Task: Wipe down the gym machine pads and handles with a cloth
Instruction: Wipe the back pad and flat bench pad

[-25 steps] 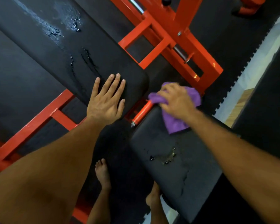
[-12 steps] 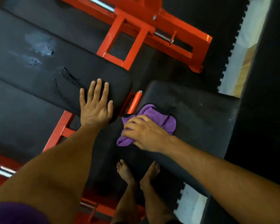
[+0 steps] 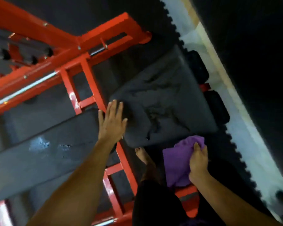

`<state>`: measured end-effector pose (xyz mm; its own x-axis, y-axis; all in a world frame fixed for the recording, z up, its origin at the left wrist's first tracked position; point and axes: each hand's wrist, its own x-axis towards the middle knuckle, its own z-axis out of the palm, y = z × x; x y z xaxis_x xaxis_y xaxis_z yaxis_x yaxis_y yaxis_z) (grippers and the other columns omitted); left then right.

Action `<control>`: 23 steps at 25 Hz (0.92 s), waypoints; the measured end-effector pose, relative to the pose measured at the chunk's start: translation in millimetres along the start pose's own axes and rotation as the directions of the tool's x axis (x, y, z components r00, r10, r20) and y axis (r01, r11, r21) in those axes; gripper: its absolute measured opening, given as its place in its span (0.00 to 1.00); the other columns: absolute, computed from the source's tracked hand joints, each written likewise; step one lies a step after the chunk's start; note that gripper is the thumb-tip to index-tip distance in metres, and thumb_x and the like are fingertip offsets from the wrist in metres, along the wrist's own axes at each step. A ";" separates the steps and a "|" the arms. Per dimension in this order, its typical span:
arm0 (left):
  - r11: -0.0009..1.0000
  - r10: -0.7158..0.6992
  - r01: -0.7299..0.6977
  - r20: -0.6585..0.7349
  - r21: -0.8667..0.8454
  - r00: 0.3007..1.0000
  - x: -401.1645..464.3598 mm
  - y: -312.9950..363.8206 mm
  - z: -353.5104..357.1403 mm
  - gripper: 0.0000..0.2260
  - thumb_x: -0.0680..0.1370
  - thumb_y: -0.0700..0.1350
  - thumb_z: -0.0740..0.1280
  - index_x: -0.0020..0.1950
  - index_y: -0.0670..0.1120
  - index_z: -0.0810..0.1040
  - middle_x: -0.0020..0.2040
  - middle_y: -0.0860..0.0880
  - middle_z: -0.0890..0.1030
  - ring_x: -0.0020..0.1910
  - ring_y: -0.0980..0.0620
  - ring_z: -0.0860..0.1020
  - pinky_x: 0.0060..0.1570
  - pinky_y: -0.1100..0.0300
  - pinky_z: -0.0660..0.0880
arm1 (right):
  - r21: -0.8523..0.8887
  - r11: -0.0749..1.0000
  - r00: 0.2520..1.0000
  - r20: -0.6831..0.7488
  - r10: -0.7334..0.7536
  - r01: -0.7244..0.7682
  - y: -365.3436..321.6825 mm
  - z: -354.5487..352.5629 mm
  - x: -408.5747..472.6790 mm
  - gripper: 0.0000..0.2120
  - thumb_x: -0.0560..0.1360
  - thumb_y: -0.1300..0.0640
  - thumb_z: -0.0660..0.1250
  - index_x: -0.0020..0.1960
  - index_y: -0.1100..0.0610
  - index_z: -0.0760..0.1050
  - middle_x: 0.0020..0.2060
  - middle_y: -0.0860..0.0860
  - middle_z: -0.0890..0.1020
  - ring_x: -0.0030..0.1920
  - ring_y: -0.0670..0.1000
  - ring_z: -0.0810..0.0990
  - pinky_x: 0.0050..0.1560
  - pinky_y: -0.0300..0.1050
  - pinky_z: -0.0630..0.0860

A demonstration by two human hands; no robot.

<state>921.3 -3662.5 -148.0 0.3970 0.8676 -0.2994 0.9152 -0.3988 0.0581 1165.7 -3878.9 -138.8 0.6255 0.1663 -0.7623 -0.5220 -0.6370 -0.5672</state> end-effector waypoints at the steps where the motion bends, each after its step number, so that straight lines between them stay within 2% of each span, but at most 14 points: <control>1: 0.984 0.177 -0.176 -0.055 0.032 0.983 20.8 15.0 -6.9 0.32 0.83 0.55 0.61 0.84 0.47 0.55 0.85 0.45 0.53 0.83 0.46 0.52 0.78 0.34 0.52 | 0.107 0.992 0.997 -0.028 0.072 -0.069 15.1 8.6 2.3 0.13 0.82 0.54 0.61 0.64 0.58 0.74 0.60 0.59 0.79 0.62 0.59 0.78 0.68 0.60 0.73; 2: 0.942 0.336 -0.334 -0.070 0.040 0.939 40.7 31.0 -13.5 0.32 0.83 0.55 0.61 0.84 0.47 0.55 0.85 0.45 0.53 0.83 0.46 0.52 0.78 0.35 0.52 | 0.159 0.984 0.994 -0.051 0.093 -0.083 28.4 18.9 -0.3 0.15 0.80 0.54 0.61 0.65 0.58 0.73 0.62 0.59 0.79 0.63 0.57 0.78 0.70 0.59 0.71; 3: 0.868 0.496 -0.493 -0.046 0.063 0.867 57.2 48.2 -15.1 0.32 0.83 0.56 0.61 0.84 0.47 0.55 0.85 0.45 0.53 0.83 0.46 0.52 0.79 0.36 0.53 | 0.226 0.970 0.992 -0.062 0.108 -0.092 37.2 31.8 -9.9 0.15 0.81 0.55 0.60 0.65 0.57 0.73 0.62 0.58 0.79 0.61 0.54 0.78 0.71 0.57 0.70; 5: 0.664 0.737 -0.733 0.038 0.145 0.675 72.4 74.0 -3.8 0.33 0.83 0.58 0.60 0.84 0.49 0.54 0.85 0.45 0.52 0.84 0.46 0.51 0.79 0.36 0.52 | 0.335 0.921 0.976 -0.022 0.218 -0.198 65.9 76.6 -29.1 0.14 0.84 0.54 0.58 0.68 0.56 0.71 0.63 0.55 0.79 0.61 0.52 0.77 0.71 0.55 0.70; 6: 0.574 0.802 -0.803 0.091 0.162 0.591 74.0 81.3 3.9 0.33 0.83 0.59 0.59 0.85 0.49 0.54 0.85 0.45 0.51 0.84 0.45 0.50 0.79 0.35 0.51 | 0.351 0.892 0.954 0.012 0.300 -0.285 74.3 102.9 -43.8 0.17 0.84 0.46 0.57 0.69 0.53 0.71 0.64 0.53 0.78 0.62 0.51 0.77 0.70 0.56 0.71; 8: 0.489 0.847 -0.853 0.134 0.185 0.514 71.0 81.3 23.2 0.33 0.82 0.60 0.59 0.85 0.51 0.55 0.85 0.44 0.51 0.84 0.44 0.50 0.78 0.33 0.51 | 0.474 0.758 0.881 0.092 0.464 -0.448 89.8 162.1 -64.3 0.23 0.80 0.32 0.57 0.65 0.46 0.71 0.64 0.48 0.78 0.62 0.49 0.78 0.64 0.54 0.76; 10: 0.490 0.855 -0.850 0.083 0.193 0.512 77.3 75.6 36.5 0.33 0.81 0.59 0.59 0.84 0.51 0.56 0.84 0.43 0.53 0.83 0.42 0.53 0.78 0.32 0.51 | 0.674 0.581 0.844 0.122 0.522 -0.456 75.9 202.6 -69.3 0.22 0.79 0.33 0.59 0.66 0.45 0.71 0.67 0.50 0.77 0.65 0.52 0.76 0.67 0.52 0.73; 11: 0.494 0.854 -0.846 0.072 0.198 0.516 78.8 73.6 39.4 0.33 0.80 0.59 0.59 0.84 0.50 0.56 0.84 0.43 0.53 0.83 0.42 0.53 0.78 0.32 0.51 | 0.733 0.541 0.848 0.092 0.522 -0.413 64.6 207.9 -69.8 0.23 0.81 0.36 0.60 0.69 0.48 0.71 0.69 0.52 0.76 0.66 0.53 0.75 0.68 0.47 0.72; 13: 0.478 0.866 -0.855 0.056 0.200 0.497 79.0 75.1 38.6 0.33 0.81 0.59 0.57 0.84 0.50 0.55 0.84 0.43 0.53 0.83 0.42 0.53 0.78 0.32 0.50 | 0.811 0.483 0.839 0.018 0.545 -0.331 41.5 193.6 -60.3 0.19 0.85 0.52 0.58 0.74 0.56 0.69 0.70 0.55 0.75 0.68 0.54 0.74 0.60 0.32 0.73; 14: 0.471 0.868 -0.857 0.060 0.208 0.492 78.1 74.9 39.6 0.33 0.81 0.59 0.56 0.84 0.49 0.55 0.84 0.43 0.53 0.83 0.42 0.52 0.78 0.32 0.50 | 0.822 0.483 0.819 -0.037 0.573 -0.301 36.8 177.9 -50.1 0.19 0.85 0.56 0.57 0.76 0.58 0.67 0.70 0.54 0.74 0.69 0.54 0.73 0.58 0.30 0.71; 16: 0.476 0.863 -0.852 0.068 0.216 0.500 79.1 73.1 40.2 0.33 0.81 0.59 0.55 0.84 0.49 0.56 0.84 0.43 0.53 0.83 0.42 0.52 0.78 0.32 0.49 | 0.759 0.600 0.792 -0.193 0.578 -0.253 24.3 145.3 -25.7 0.22 0.86 0.55 0.56 0.79 0.57 0.61 0.69 0.53 0.71 0.70 0.52 0.70 0.61 0.34 0.65; 18: 0.480 0.863 -0.850 0.058 0.216 0.502 78.2 73.4 40.5 0.33 0.81 0.59 0.55 0.84 0.49 0.56 0.84 0.42 0.54 0.83 0.42 0.52 0.78 0.32 0.49 | 0.704 0.684 0.822 -0.266 0.503 -0.191 22.5 129.8 -10.7 0.24 0.86 0.51 0.55 0.80 0.54 0.58 0.74 0.54 0.68 0.73 0.55 0.68 0.67 0.40 0.62; 20: 0.474 0.865 -0.853 0.064 0.221 0.497 78.1 73.5 39.6 0.33 0.81 0.59 0.55 0.84 0.49 0.55 0.84 0.42 0.54 0.83 0.42 0.52 0.78 0.32 0.49 | 0.672 0.688 0.846 -0.172 0.505 -0.275 32.5 147.6 -27.7 0.27 0.86 0.45 0.53 0.82 0.50 0.53 0.78 0.54 0.63 0.77 0.58 0.64 0.75 0.51 0.61; 23: 0.482 0.861 -0.850 0.064 0.211 0.504 78.4 73.8 39.7 0.34 0.80 0.58 0.56 0.84 0.50 0.54 0.84 0.42 0.54 0.83 0.42 0.51 0.79 0.33 0.47 | 0.665 0.605 0.844 0.073 0.531 -0.438 57.2 195.4 -85.1 0.28 0.85 0.43 0.53 0.82 0.46 0.51 0.79 0.52 0.62 0.77 0.57 0.63 0.77 0.53 0.59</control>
<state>1017.2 -3635.7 -205.0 0.9841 0.0747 -0.1613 0.0887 -0.9927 0.0814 969.3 -3782.3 -167.3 0.2088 -0.1430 -0.9674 -0.9753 0.0418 -0.2167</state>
